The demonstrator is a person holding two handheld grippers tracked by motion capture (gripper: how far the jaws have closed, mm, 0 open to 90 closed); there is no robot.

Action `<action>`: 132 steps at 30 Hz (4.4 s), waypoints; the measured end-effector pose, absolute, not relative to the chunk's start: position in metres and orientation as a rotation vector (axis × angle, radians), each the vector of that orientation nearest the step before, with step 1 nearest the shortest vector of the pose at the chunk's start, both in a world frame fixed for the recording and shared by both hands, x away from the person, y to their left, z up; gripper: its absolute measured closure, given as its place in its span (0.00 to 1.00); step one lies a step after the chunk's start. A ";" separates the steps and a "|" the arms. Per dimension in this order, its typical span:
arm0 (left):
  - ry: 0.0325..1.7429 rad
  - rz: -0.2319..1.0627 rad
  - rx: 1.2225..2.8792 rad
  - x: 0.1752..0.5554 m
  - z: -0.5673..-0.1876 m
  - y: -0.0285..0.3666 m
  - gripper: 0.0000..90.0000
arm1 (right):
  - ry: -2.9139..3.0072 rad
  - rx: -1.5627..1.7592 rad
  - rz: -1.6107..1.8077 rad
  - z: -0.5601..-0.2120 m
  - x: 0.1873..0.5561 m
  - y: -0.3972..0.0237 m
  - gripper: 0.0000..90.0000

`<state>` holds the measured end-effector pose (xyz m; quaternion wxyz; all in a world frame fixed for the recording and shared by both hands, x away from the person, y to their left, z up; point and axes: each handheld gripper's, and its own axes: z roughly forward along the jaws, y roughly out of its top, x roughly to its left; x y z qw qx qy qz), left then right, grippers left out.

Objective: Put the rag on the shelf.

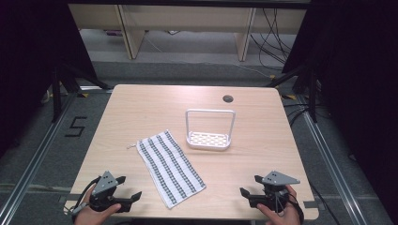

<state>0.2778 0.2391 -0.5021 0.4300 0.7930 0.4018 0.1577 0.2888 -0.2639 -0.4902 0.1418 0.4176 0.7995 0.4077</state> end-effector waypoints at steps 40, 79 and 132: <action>0.699 0.264 2.113 0.266 -0.504 0.156 0.40 | 2.540 0.849 1.194 -0.491 0.319 -0.158 0.44; 0.621 0.371 2.298 0.278 -0.505 0.148 0.95 | 2.613 0.735 1.164 -0.514 0.327 -0.119 0.96; 0.474 0.288 1.898 0.320 -0.312 0.149 0.96 | 2.238 0.627 1.602 -0.313 0.316 -0.156 0.97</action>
